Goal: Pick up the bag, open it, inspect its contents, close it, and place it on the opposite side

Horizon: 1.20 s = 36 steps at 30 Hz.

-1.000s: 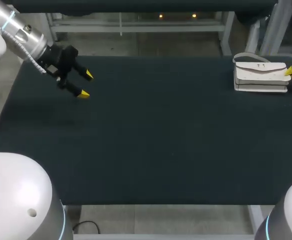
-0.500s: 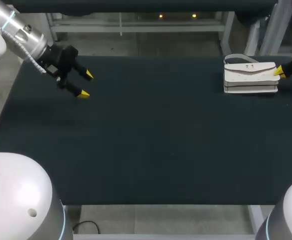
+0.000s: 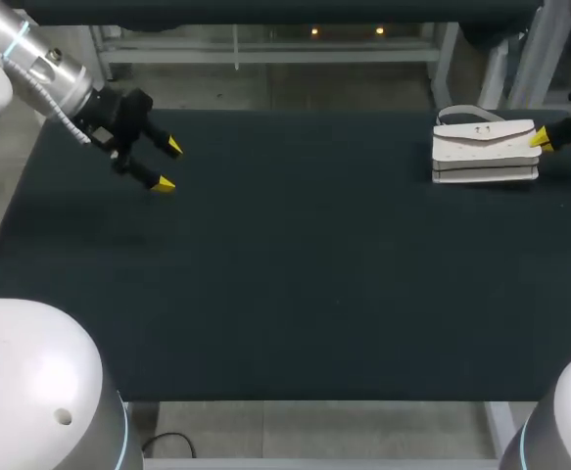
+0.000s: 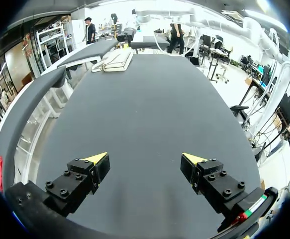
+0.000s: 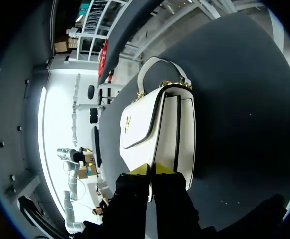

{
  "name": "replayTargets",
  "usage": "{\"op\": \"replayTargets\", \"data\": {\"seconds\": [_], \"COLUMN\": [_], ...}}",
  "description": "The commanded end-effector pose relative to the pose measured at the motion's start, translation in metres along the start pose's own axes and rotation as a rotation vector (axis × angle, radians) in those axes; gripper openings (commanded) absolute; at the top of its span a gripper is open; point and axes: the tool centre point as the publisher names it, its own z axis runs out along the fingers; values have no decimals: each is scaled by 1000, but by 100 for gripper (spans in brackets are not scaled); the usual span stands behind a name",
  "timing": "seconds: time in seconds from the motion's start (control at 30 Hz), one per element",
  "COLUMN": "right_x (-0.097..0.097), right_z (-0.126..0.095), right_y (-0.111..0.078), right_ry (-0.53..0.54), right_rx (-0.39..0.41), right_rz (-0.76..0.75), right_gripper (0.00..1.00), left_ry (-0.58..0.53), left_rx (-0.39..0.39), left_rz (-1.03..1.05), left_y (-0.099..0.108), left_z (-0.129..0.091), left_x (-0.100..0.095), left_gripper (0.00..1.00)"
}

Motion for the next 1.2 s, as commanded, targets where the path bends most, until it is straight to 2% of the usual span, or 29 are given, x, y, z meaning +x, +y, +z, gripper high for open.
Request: {"op": "replayTargets", "data": {"seconds": [0.03, 0.13, 0.33, 0.63, 0.8, 1.0, 1.1, 1.2], "right_x": [9, 23, 46, 75, 91, 102, 104, 104], "right_z": [39, 63, 93, 128, 157, 182, 188, 188], "right_y": [-4, -15, -37, -68, -82, -100, -112, -112], "right_ry": [35, 65, 95, 65, 59, 50, 21, 21], "right_rx": [126, 159, 192, 196, 221, 175, 58, 58], "right_rz": [-40, -83, -133, -173, -198, -171, -72, -72], "right_gripper": [0, 0, 0, 0, 0, 0, 0, 0], "left_ry": [-1, -1, -1, -1, -1, -1, -1, -1], "left_rx": [2, 2, 2, 2, 2, 2, 2, 2], "left_rz": [0, 0, 0, 0, 0, 0, 0, 0], "left_y": [1, 1, 1, 1, 1, 1, 1, 1], "left_z": [1, 1, 1, 1, 1, 1, 1, 1], "left_x": [0, 0, 0, 0, 0, 0, 0, 0], "left_gripper": [100, 100, 100, 100, 100, 100, 100, 100]}}
